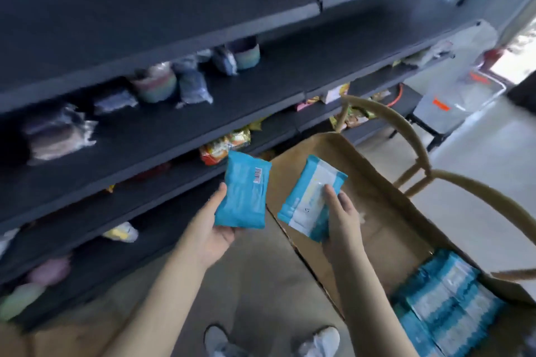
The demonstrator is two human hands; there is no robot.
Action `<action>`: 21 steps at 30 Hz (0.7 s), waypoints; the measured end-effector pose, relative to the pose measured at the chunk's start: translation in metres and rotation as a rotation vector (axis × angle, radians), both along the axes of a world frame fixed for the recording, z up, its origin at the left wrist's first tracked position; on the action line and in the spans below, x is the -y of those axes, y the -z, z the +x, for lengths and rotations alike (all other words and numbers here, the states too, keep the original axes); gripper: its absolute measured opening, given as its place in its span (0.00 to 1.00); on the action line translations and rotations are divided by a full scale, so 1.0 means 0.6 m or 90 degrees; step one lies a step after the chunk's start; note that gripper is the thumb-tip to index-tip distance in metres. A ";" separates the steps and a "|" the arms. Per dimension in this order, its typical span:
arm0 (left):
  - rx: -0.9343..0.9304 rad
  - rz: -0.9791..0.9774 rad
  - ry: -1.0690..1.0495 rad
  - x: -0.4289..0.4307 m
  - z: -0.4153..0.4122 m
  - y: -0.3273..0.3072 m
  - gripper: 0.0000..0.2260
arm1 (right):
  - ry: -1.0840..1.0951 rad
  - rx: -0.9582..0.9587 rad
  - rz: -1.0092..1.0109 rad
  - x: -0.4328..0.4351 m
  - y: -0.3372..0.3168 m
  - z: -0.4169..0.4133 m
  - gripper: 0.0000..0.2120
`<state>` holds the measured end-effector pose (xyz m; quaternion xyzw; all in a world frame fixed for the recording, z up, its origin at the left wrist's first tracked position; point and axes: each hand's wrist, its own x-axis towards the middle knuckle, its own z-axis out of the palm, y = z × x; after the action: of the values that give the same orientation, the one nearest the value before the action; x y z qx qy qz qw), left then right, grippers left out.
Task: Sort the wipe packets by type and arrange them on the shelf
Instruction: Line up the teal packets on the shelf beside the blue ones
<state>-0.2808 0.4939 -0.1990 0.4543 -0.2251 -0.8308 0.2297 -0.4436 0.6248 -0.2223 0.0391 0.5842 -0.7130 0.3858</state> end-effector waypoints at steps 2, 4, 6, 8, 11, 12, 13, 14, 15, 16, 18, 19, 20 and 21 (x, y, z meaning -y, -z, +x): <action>-0.058 -0.009 -0.055 0.041 0.087 -0.052 0.14 | -0.058 -0.006 -0.054 0.079 -0.044 0.064 0.05; -0.107 -0.025 -0.098 0.076 0.169 -0.092 0.15 | -0.116 0.014 -0.102 0.151 -0.078 0.128 0.06; -0.145 -0.043 -0.133 0.110 0.242 -0.121 0.19 | -0.150 0.044 -0.138 0.215 -0.109 0.186 0.07; -0.179 -0.082 -0.158 0.141 0.300 -0.147 0.23 | -0.175 0.063 -0.160 0.268 -0.141 0.234 0.07; -0.227 -0.141 -0.187 0.191 0.362 -0.177 0.24 | -0.233 0.073 -0.212 0.335 -0.184 0.286 0.08; -0.239 -0.155 -0.194 0.207 0.377 -0.184 0.24 | -0.250 0.076 -0.227 0.355 -0.197 0.299 0.09; -0.251 -0.165 -0.197 0.222 0.391 -0.188 0.25 | -0.263 0.078 -0.237 0.375 -0.210 0.310 0.11; -0.265 -0.171 -0.197 0.236 0.402 -0.191 0.26 | -0.282 0.076 -0.245 0.394 -0.222 0.320 0.12; -0.280 -0.178 -0.198 0.249 0.413 -0.194 0.26 | -0.300 0.070 -0.249 0.414 -0.234 0.330 0.13; -0.292 -0.182 -0.206 0.261 0.422 -0.195 0.26 | -0.314 0.066 -0.250 0.435 -0.246 0.338 0.13; -0.303 -0.186 -0.227 0.290 0.436 -0.200 0.25 | -0.325 0.074 -0.252 0.478 -0.266 0.349 0.12; -0.302 -0.198 -0.231 0.307 0.443 -0.203 0.26 | -0.328 0.083 -0.260 0.501 -0.275 0.354 0.12; -0.291 -0.215 -0.235 0.326 0.447 -0.209 0.26 | -0.329 0.091 -0.269 0.526 -0.282 0.356 0.12; -0.275 -0.233 -0.239 0.349 0.450 -0.216 0.25 | -0.332 0.096 -0.280 0.552 -0.290 0.356 0.12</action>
<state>-0.0110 0.2847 -0.0693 0.2524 -0.2288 -0.7970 0.4988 -0.2298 0.2938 -0.0485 -0.1432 0.3765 -0.6943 0.5964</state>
